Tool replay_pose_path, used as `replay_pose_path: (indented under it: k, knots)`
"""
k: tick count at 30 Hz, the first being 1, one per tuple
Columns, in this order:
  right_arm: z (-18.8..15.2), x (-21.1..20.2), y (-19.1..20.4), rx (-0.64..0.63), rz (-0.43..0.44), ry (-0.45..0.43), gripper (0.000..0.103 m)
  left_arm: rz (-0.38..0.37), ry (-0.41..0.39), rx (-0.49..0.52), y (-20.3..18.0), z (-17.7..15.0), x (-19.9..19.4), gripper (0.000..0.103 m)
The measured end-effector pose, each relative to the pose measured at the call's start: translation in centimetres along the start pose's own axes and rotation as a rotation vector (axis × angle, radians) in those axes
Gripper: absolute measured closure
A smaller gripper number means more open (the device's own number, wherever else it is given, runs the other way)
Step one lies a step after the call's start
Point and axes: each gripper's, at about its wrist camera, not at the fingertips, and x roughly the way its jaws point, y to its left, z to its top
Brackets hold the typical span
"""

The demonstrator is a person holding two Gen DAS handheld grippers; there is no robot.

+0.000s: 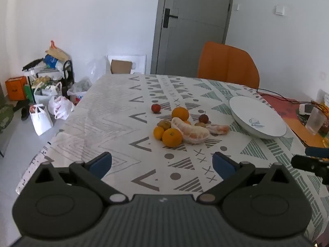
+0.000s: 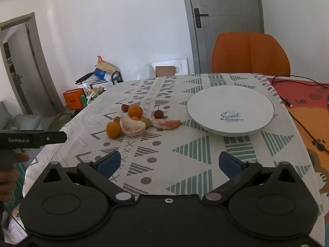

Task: Organize fruits

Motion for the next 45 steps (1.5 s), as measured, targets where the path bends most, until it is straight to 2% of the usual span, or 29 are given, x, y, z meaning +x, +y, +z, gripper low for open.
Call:
replay_pose_path:
  k: [22,45]
  knots:
    - [0.6,0.3,0.3,0.013,-0.013,-0.001,0.000,-0.007,-0.005,-0.007,0.5,0.4,-0.7,0.000]
    - [0.6,0.3,0.9,0.003,-0.020,0.000,0.000,0.017,0.007,-0.026,1.7,0.1,-0.4,0.000]
